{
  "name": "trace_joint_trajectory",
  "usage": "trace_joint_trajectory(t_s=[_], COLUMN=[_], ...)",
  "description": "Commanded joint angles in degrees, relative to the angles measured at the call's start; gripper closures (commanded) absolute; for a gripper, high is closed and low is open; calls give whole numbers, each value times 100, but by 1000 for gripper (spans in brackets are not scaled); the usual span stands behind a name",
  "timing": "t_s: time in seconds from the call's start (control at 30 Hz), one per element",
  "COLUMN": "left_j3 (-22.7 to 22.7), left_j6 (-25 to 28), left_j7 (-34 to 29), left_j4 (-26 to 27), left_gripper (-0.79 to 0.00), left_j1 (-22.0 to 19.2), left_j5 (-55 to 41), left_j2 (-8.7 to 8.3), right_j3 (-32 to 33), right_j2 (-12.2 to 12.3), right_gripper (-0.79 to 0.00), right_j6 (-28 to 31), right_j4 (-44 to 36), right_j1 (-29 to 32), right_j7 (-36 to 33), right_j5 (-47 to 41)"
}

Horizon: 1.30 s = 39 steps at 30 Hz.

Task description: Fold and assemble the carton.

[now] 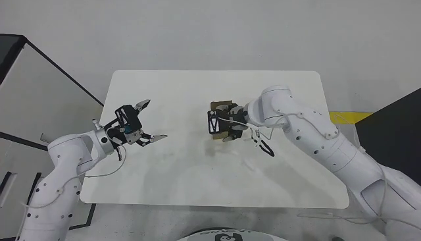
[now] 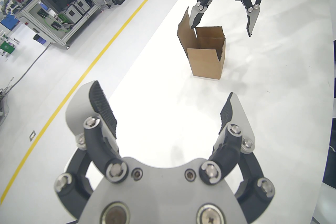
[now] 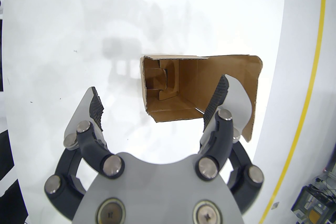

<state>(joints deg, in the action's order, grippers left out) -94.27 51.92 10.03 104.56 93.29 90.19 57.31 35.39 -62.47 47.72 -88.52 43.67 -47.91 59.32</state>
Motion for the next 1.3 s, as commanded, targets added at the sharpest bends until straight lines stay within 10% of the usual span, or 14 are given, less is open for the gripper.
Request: trace_joint_trajectory(t_s=[0.0,0.3,0.63,1.0,1.03,1.1,1.27], left_j3=[0,0,0,0,0,0,0], left_j6=[0,0,0,0,0,0,0], left_j7=[0,0,0,0,0,0,0], left_j4=[0,0,0,0,0,0,0], left_gripper=[-785,-785,-785,-785,-785,-785,-785], left_j1=[0,0,0,0,0,0,0], left_j5=[0,0,0,0,0,0,0], left_j2=[0,0,0,0,0,0,0], right_j3=[2,-75,-1824,-1856,-1902,-1940,-2326], right_j2=[0,-7,-56,-54,-49,-33,-42], right_gripper=[-785,-785,-785,-785,-720,-18,0], right_j6=[-48,-247,-1211,-1191,-1180,-1161,-1034], right_j4=[-23,-255,8,8,-13,38,229], right_j1=[16,-256,-2028,-1988,-2024,-2105,-2481], right_j7=[15,-1113,-2078,-2056,-2045,-2027,-1900], right_j5=[28,-1161,-2855,-2828,-2718,-2689,-2695])
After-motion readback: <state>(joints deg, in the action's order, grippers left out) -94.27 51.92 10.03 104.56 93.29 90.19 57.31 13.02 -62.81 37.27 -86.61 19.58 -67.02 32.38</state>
